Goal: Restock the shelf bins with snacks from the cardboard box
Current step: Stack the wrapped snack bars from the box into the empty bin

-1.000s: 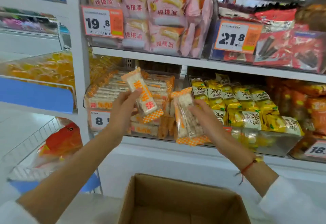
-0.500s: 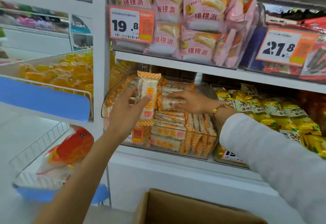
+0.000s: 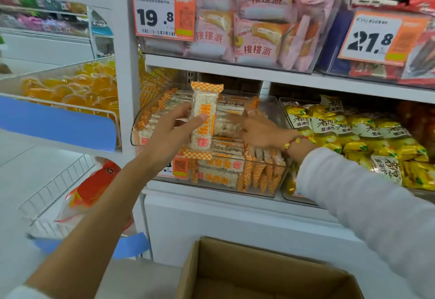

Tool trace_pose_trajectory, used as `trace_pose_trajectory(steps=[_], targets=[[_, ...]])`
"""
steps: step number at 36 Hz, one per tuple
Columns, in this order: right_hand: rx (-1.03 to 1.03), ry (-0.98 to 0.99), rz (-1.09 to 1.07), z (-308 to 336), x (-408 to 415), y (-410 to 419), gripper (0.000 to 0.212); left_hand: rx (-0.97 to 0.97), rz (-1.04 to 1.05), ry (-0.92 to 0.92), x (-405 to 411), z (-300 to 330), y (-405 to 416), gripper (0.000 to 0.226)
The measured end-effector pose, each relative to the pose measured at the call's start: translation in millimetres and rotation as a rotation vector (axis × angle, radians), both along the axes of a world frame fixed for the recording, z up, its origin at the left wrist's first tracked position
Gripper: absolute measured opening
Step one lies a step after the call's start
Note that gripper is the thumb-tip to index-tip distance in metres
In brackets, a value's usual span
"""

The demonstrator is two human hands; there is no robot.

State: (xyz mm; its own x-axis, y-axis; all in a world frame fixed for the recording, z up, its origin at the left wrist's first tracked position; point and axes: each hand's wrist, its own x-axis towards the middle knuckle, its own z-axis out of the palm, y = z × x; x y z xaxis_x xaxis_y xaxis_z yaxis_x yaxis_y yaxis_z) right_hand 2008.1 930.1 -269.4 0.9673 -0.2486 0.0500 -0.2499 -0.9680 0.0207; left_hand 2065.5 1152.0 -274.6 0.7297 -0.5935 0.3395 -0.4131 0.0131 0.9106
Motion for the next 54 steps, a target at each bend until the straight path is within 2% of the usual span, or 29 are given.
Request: trace_pose_trajectory(steps=[2,4,7,9,11,14,16,17,20,23,25,29,33,37,40,45,49,51,54], targets=[[0.123,-0.130,0.010,7.3,-3.0,-4.4,0.063,0.005,0.013,-0.021,0.9,-0.6,-3.3,0.043],[0.201,-0.315,-0.030,8.3,-8.0,-5.1,0.049,0.011,0.037,-0.057,0.1,1.3,-7.2,0.051],[0.109,-0.538,-0.078,-1.5,-10.2,-10.8,0.022,0.001,0.038,-0.161,-4.9,10.5,-15.5,0.054],[0.181,-0.582,-0.134,-4.6,-10.9,-11.0,0.016,0.027,0.033,-0.324,-9.0,17.6,-22.2,0.049],[0.319,-0.565,-0.152,-3.7,-11.4,-9.2,0.015,0.064,0.039,-0.496,-12.8,22.9,-28.3,0.049],[0.528,-0.544,-0.151,5.5,-16.4,-5.5,0.025,0.140,0.003,-0.756,-13.7,22.9,-35.2,0.050],[0.729,-0.525,-0.193,12.0,-19.0,-8.1,0.011,0.240,-0.042,-0.877,-8.6,16.2,-39.0,0.050],[0.833,-0.499,-0.234,15.7,-19.7,-9.1,0.005,0.295,-0.059,-0.903,-4.6,12.0,-40.6,0.050],[1.133,-0.358,-0.358,27.8,-21.5,-10.6,0.011,0.447,-0.107,-0.904,9.8,0.8,-43.8,0.050],[1.351,-0.249,-0.388,38.6,-28.8,-16.0,0.030,0.573,-0.114,-0.955,18.9,-5.0,-51.4,0.049],[1.265,-0.199,-0.371,41.1,-31.7,-12.1,0.035,0.661,-0.071,-1.019,20.7,-7.4,-61.6,0.050],[0.669,-0.171,-0.236,31.9,-36.9,8.4,0.051,0.790,0.004,-1.105,20.8,-15.1,-73.9,0.050],[0.489,-0.017,-0.087,11.2,-48.1,17.0,0.063,0.926,0.097,-1.233,17.3,-21.0,-68.4,0.053],[0.192,-0.169,-0.053,-11.4,-51.3,17.3,0.056,1.100,0.146,-1.194,12.4,-19.2,-59.8,0.058],[0.018,-0.290,-0.060,-15.0,-50.3,17.3,0.045,1.155,0.161,-1.195,12.8,-19.0,-53.6,0.059],[0.095,-0.327,-0.058,-15.8,-45.0,24.0,0.040,1.119,0.042,-1.056,21.1,-12.2,-52.5,0.056],[0.114,-0.317,-0.070,-12.9,-46.4,29.8,0.041,1.168,-0.002,-1.008,20.8,-4.5,-54.4,0.056],[0.135,-0.289,-0.080,-11.4,-45.7,27.7,0.045,1.207,-0.002,-1.011,18.3,-1.2,-55.1,0.058],[0.210,-0.239,-0.079,-9.1,-49.1,20.8,0.064,1.204,-0.004,-0.981,13.3,2.1,-54.9,0.061]])
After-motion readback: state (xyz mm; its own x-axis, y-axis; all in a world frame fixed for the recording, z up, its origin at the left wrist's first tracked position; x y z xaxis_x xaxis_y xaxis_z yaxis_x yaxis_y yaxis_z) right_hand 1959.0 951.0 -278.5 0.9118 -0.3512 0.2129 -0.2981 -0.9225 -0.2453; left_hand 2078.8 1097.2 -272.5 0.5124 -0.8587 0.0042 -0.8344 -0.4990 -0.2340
